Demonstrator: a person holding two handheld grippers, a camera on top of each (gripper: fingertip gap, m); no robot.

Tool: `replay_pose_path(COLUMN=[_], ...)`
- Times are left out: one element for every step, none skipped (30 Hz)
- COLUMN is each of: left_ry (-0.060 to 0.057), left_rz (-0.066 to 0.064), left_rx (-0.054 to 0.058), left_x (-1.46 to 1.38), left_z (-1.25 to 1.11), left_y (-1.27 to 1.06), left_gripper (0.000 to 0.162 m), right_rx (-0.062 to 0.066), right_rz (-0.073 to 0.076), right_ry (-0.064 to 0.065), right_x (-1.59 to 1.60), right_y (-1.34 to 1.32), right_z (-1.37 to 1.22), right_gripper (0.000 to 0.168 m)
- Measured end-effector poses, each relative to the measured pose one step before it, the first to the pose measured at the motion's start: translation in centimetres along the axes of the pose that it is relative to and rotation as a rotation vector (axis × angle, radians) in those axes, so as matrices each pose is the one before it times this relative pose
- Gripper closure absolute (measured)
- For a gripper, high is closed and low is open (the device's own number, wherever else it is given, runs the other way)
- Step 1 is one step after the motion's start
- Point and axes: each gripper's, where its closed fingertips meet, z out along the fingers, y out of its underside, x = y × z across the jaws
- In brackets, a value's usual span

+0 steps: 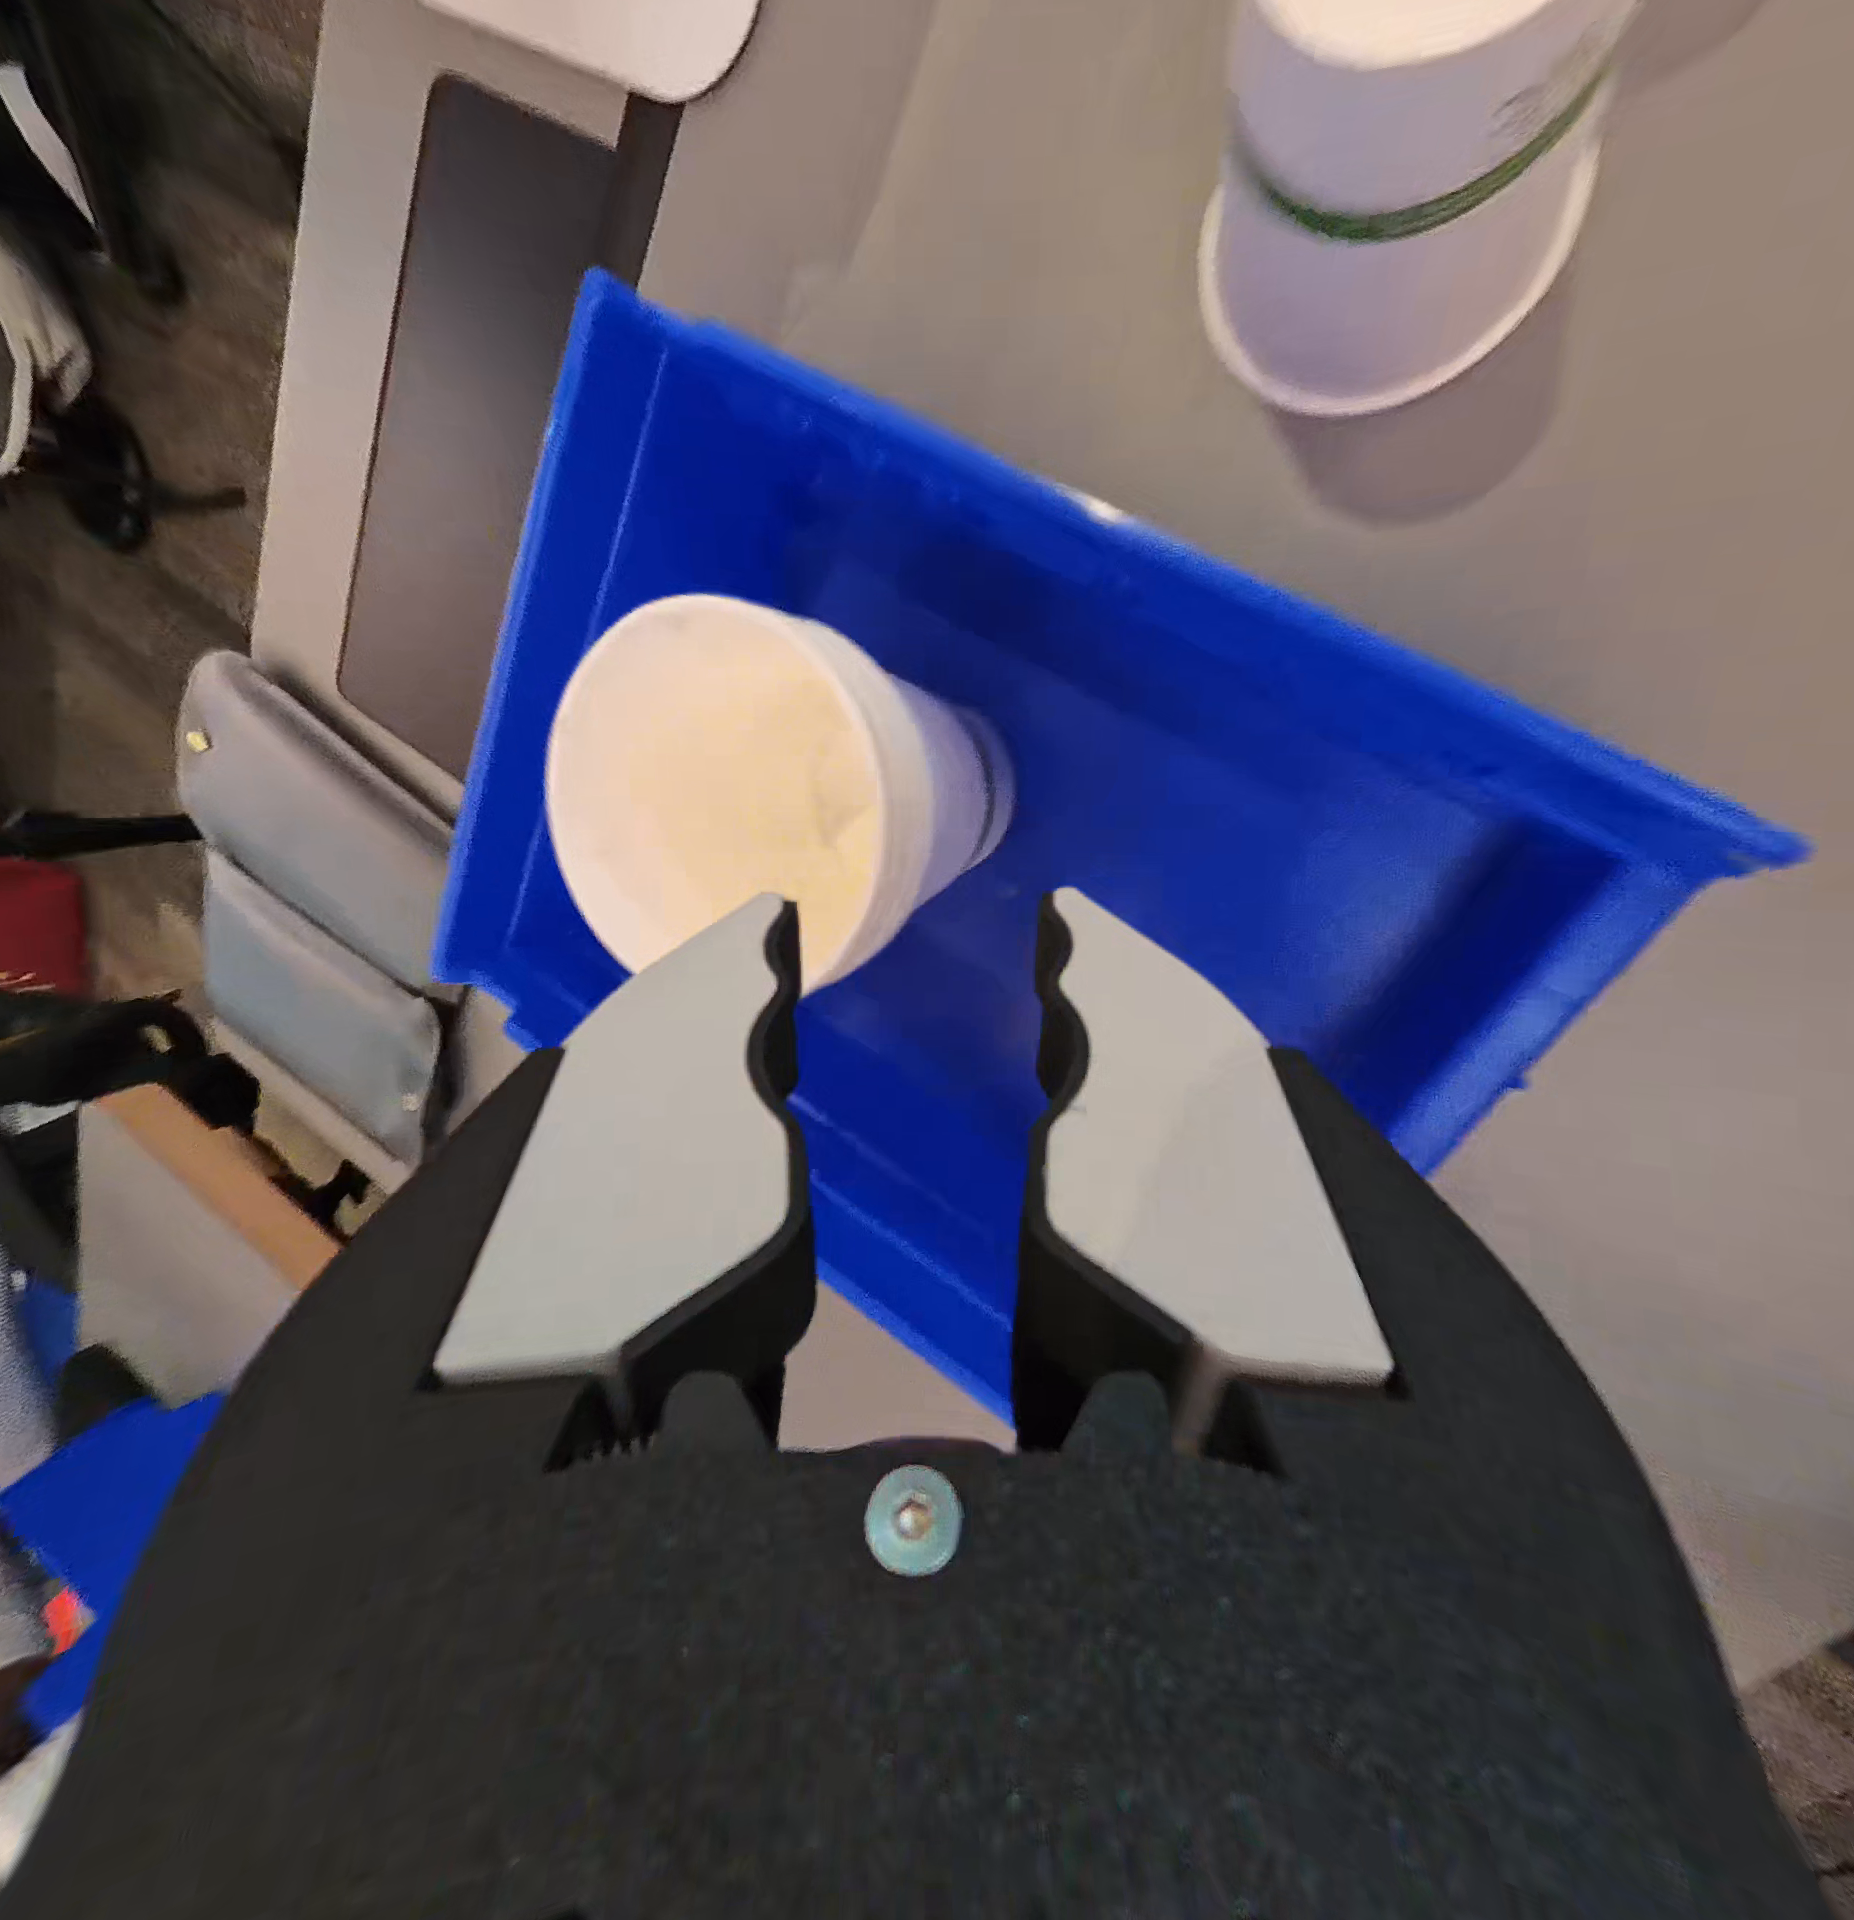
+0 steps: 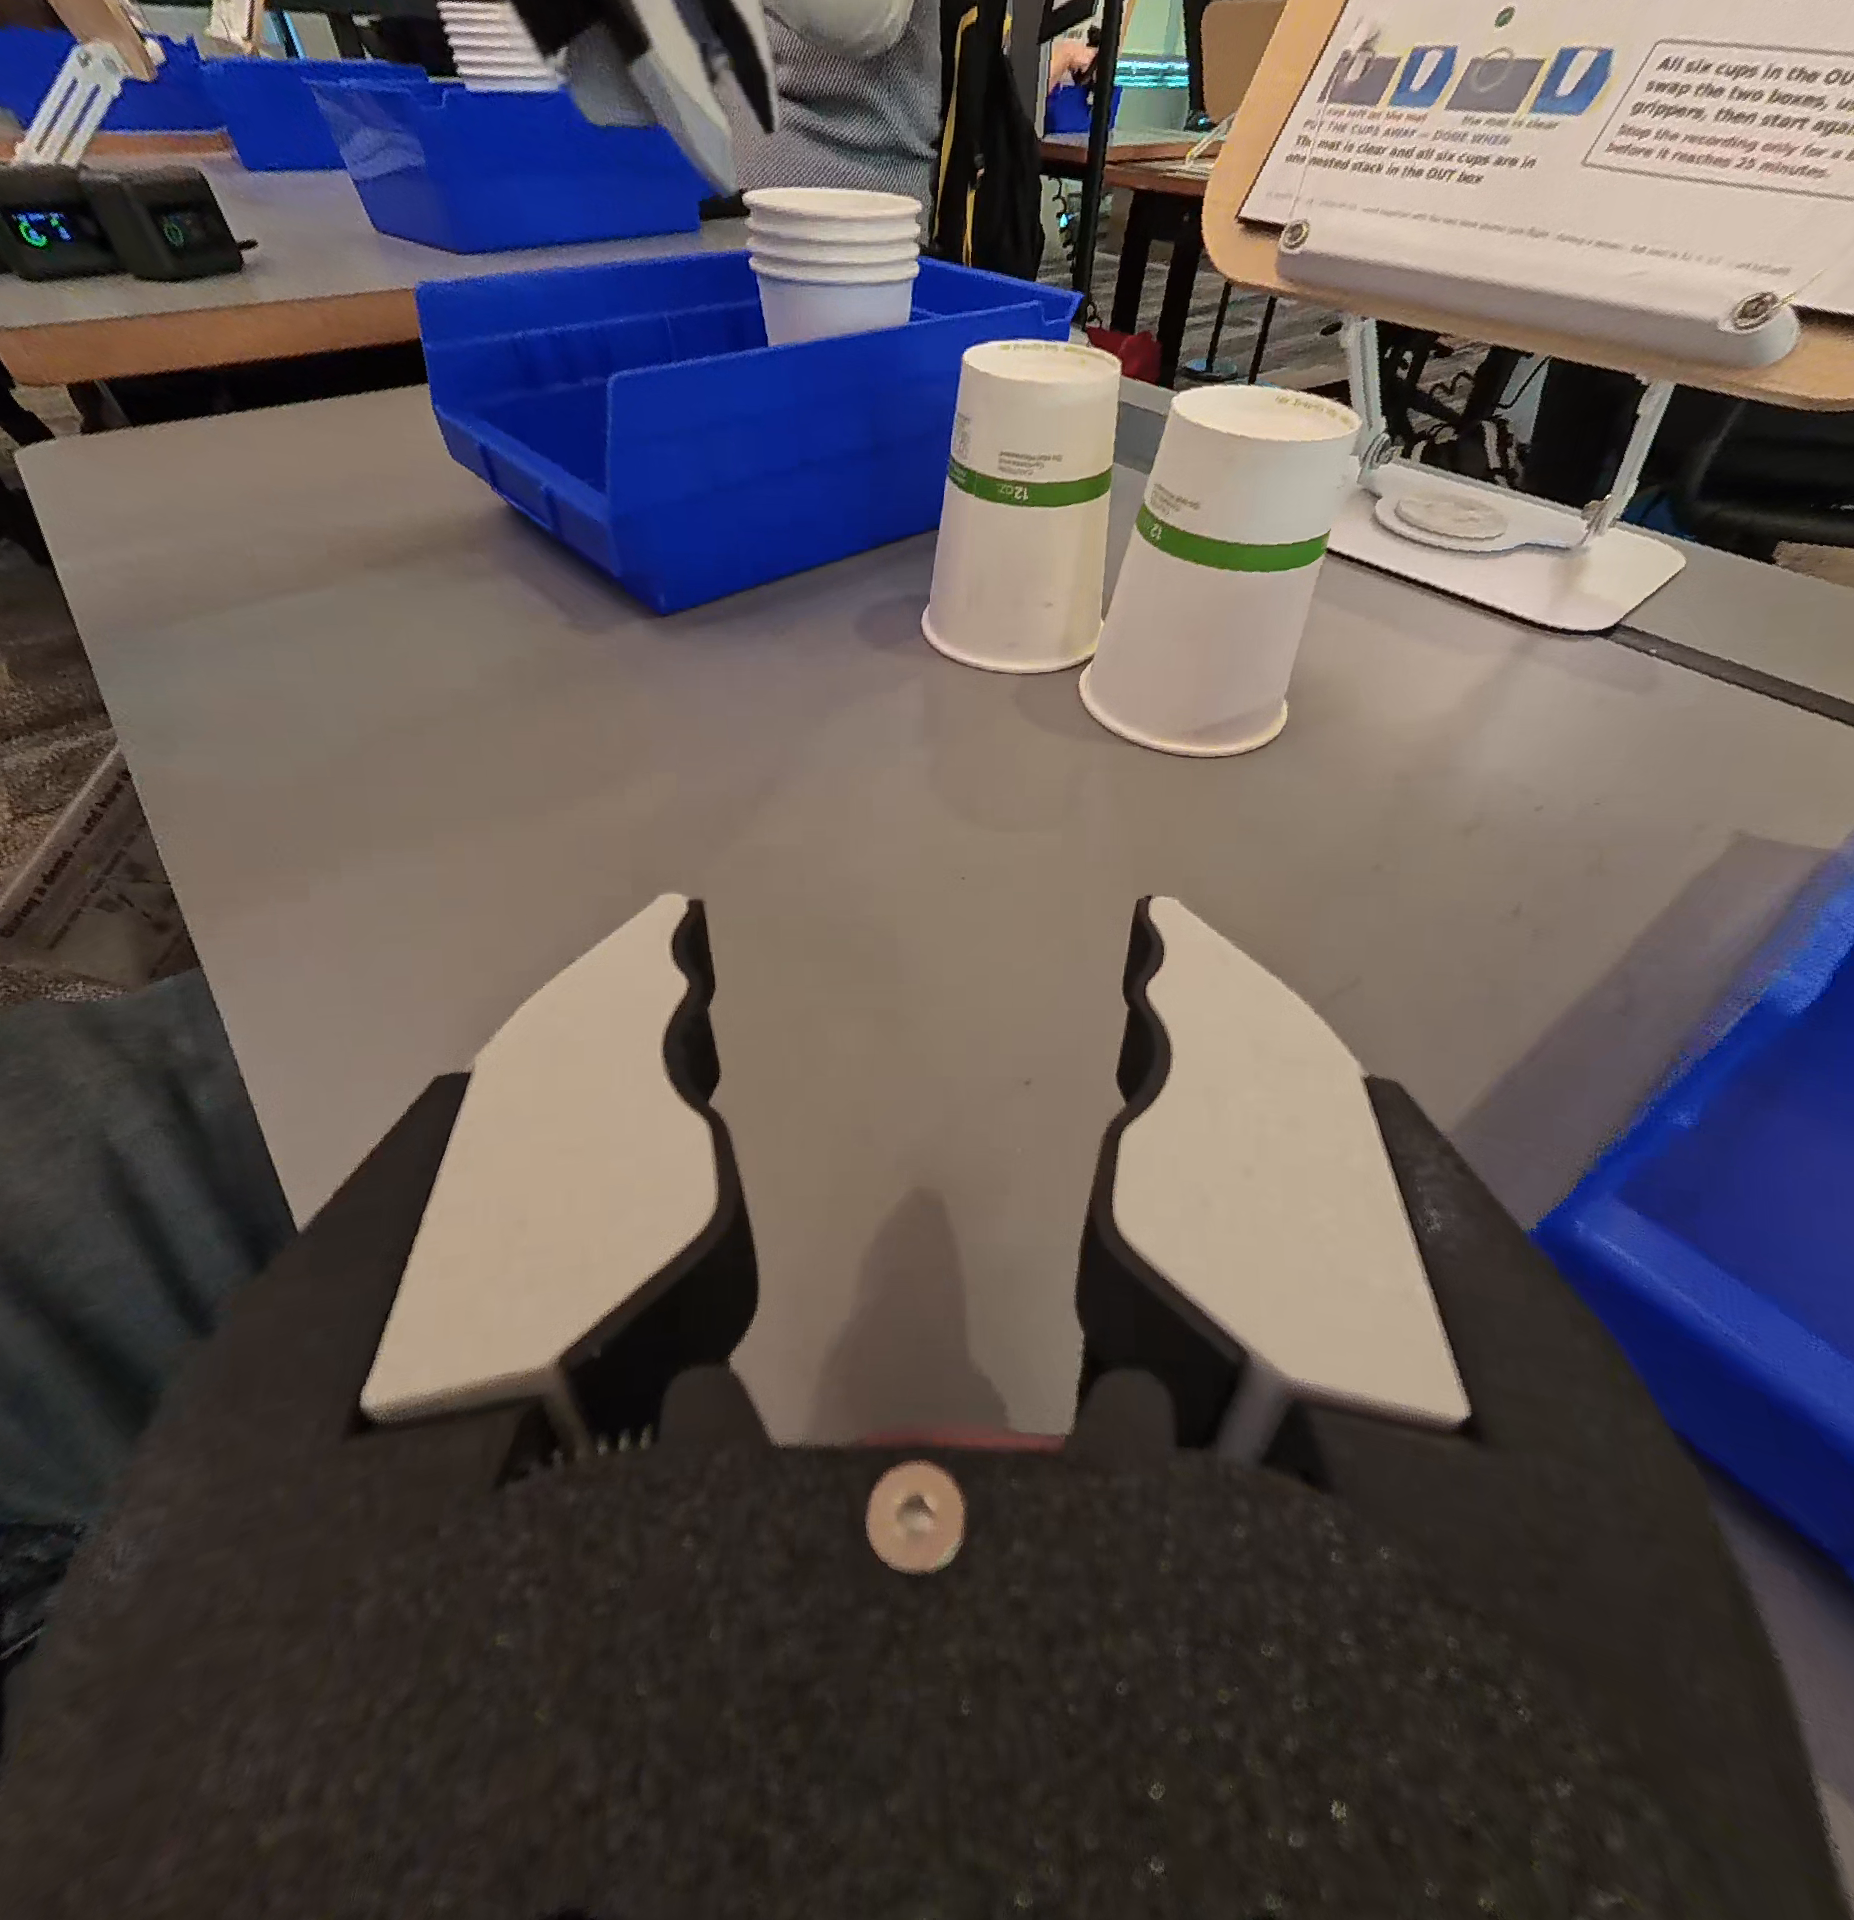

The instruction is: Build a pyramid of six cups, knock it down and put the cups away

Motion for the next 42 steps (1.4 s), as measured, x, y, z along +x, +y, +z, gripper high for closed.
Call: replay_pose_path(left_ry=[-0.0061, 0.0113, 0.0209, 0.0202, 0.0309, 0.0335, 0.0159, 0.0012, 0.0035, 0.0093, 0.0066, 0.0098, 0.0106, 0.0141, 0.0054, -0.0012, 0.0003, -0.003, -0.0006, 0.0011, -0.0028, -0.0085, -0.0103, -0.0063, -0.0066, -0.0087, -0.013, -0.0133, -0.0161, -0.0151, -0.0098, -0.0135, -0.0137, -0.0076, 0.0069, 0.0106, 0.0062, 0.0114, 0.0137, 0.0023, 0.0186, 0.0294], left_rz=[0.0033, -0.0039, -0.0065, -0.0079, -0.0092, -0.0055, -0.002, 0.0005, -0.0025, -0.0037, -0.0024, -0.0021, -0.0022, -0.0024, -0.0013, 0.0024, 0.0057, 0.0044, 0.0025, 0.0017, 0.0035, 0.0028, 0.0019, 0.0006, 0.0016, 0.0009, 0.002, 0.002, 0.0003, -0.003, -0.0051, -0.004, -0.0052, -0.0122, -0.0188, -0.0164, -0.0117, -0.0141, -0.0148, -0.0179, -0.0252, -0.0292], left_rx=[-0.0164, -0.0093, -0.0012, 0.0063, 0.0056, -0.0031, -0.0044, 0.0, 0.0021, 0.0, 0.0009, 0.0054, 0.0062, 0.0006, 0.0002, -0.0015, -0.0054, -0.0042, -0.001, 0.0007, 0.0, 0.0012, 0.0027, 0.0065, 0.0067, 0.0093, 0.0128, 0.018, 0.0272, 0.038, 0.0475, 0.058, 0.0699, 0.0862, 0.0988, 0.0957, 0.0858, 0.0782, 0.066, 0.0671, 0.0669, 0.0547], left_x=[-0.652, -0.356, -0.147, -0.067, 0.158, 0.266, 0.067, -0.112, -0.063, 0.014, 0.003, 0.08, 0.115, 0.185, 0.064, -0.011, 0.012, -0.016, -0.005, -0.002, -0.069, -0.159, -0.206, -0.151, -0.165, -0.205, -0.273, -0.268, -0.305, -0.281, -0.182, -0.147, -0.051, 0.15, 0.527, 0.786, 0.929, 1.146, 1.284, 1.199, 1.458, 1.599], left_z=[0.479, 0.452, 0.38, 0.293, 0.261, 0.26, 0.233, 0.195, 0.151, 0.083, 0.034, 0.006, 0.024, 0.055, 0.032, -0.02, -0.03, -0.059, -0.097, -0.134, -0.165, -0.227, -0.281, -0.337, -0.434, -0.537, -0.705, -0.896, -1.12, -1.319, -1.459, -1.55, -1.572, -1.497, -1.291, -0.995, -0.66, -0.301, 0.02, 0.26, 0.44, 0.62], left_y=[0.056, -0.033, -0.108, -0.148, -0.08, 0.077, 0.118, 0.042, 0.033, 0.057, 0.052, -0.02, -0.022, 0.043, 0.011, 0.001, 0.043, 0.008, -0.057, -0.077, -0.085, -0.101, -0.134, -0.184, -0.182, -0.232, -0.291, -0.385, -0.52, -0.686, -0.838, -1.011, -1.208, -1.467, -1.667, -1.634, -1.491, -1.318, -1.125, -1.074, -0.968, -0.722], left_gripper=[0.121, 0.124, 0.127, 0.131, 0.135, 0.137, 0.138, 0.138, 0.139, 0.144, 0.151, 0.155, 0.158, 0.158, 0.158, 0.158, 0.158, 0.159, 0.159, 0.159, 0.159, 0.159, 0.159, 0.159, 0.159, 0.159, 0.159, 0.159, 0.159, 0.159, 0.159, 0.159, 0.159, 0.159, 0.159, 0.159, 0.16, 0.16, 0.159, 0.16, 0.16, 0.16], right_rx=[-0.0031, -0.0009, -0.002, -0.0036, -0.0028, -0.0009, -0.0016, -0.0015, 0.0011, 0.0017, 0.0005, -0.0008, -0.0032, -0.003, -0.0019, -0.0014, -0.0006, -0.0005, -0.0028, -0.0045, -0.003, -0.002, -0.0014, -0.0003, 0.0006, 0.0012, 0.0026, 0.0035, 0.0042, 0.0059, 0.0081, 0.0098, 0.0146, 0.0226, 0.0294, 0.0342, 0.0381, 0.0392, 0.0357, 0.0476, 0.0645, 0.046], right_rz=[-0.0037, -0.0028, -0.0015, -0.0003, 0.0002, -0.0004, -0.0003, 0.0004, 0.0015, 0.0027, 0.0042, 0.0049, 0.0049, 0.0032, 0.0011, -0.0004, 0.0001, 0.002, 0.0033, 0.0022, -0.0005, -0.0019, -0.0018, -0.0014, -0.0012, 0.0001, 0.0033, 0.0075, 0.0112, 0.0147, 0.0183, 0.0224, 0.0282, 0.0346, 0.0393, 0.0402, 0.0453, 0.0528, 0.0631, 0.0671, 0.0578, 0.047], right_ry=[-0.0033, -0.0006, -0.0017, -0.0034, -0.0014, 0.0004, 0.0002, -0.0006, -0.0009, -0.003, -0.0028, -0.0023, -0.0039, -0.0038, -0.002, -0.0001, -0.0007, -0.0032, -0.0049, -0.0041, -0.002, -0.001, -0.0009, 0.0003, 0.0009, 0.0007, 0.0004, 0.0016, -0.0013, -0.0049, -0.0034, -0.0035, -0.0078, -0.0125, -0.0199, -0.024, -0.0244, -0.0265, -0.0341, -0.0489, -0.0597, -0.0502], right_x=[-0.085, -0.037, -0.032, -0.042, -0.016, 0.018, 0.035, 0.018, 0.025, 0.002, -0.001, 0.003, -0.014, -0.035, -0.01, -0.001, -0.005, -0.051, -0.065, -0.056, -0.05, -0.04, -0.045, -0.025, -0.016, 0.002, 0.035, 0.107, 0.11, 0.091, 0.157, 0.186, 0.156, 0.11, 0.034, -0.008, -0.027, -0.077, -0.212, -0.444, -0.609, -0.371], right_y=[0.038, 0.03, 0.035, 0.053, 0.05, 0.027, 0.024, 0.024, -0.022, -0.024, -0.012, 0.024, 0.069, 0.055, 0.036, 0.01, 0.002, 0.0, 0.048, 0.074, 0.07, 0.032, 0.008, -0.024, -0.037, -0.023, -0.026, -0.023, -0.02, -0.033, -0.038, -0.045, -0.092, -0.227, -0.375, -0.541, -0.679, -0.779, -0.787, -0.938, -1.164, -0.875], right_z=[0.056, 0.036, 0.029, 0.027, 0.006, -0.023, -0.021, -0.021, -0.033, -0.011, -0.011, 0.022, 0.031, 0.032, 0.022, 0.017, 0.017, 0.017, 0.045, 0.055, 0.051, 0.036, 0.026, 0.022, -0.001, -0.002, -0.01, -0.02, -0.026, -0.027, -0.012, 0.011, 0.078, 0.196, 0.366, 0.588, 0.837, 1.077, 1.209, 1.228, 1.228, 1.28], right_gripper=[0.093, 0.093, 0.093, 0.093, 0.093, 0.093, 0.093, 0.093, 0.093, 0.094, 0.094, 0.094, 0.094, 0.094, 0.094, 0.094, 0.095, 0.095, 0.095, 0.095, 0.095, 0.095, 0.095, 0.096, 0.096, 0.096, 0.096, 0.095, 0.095, 0.095, 0.095, 0.094, 0.094, 0.093, 0.092, 0.09, 0.087, 0.081, 0.075, 0.068, 0.061, 0.059])
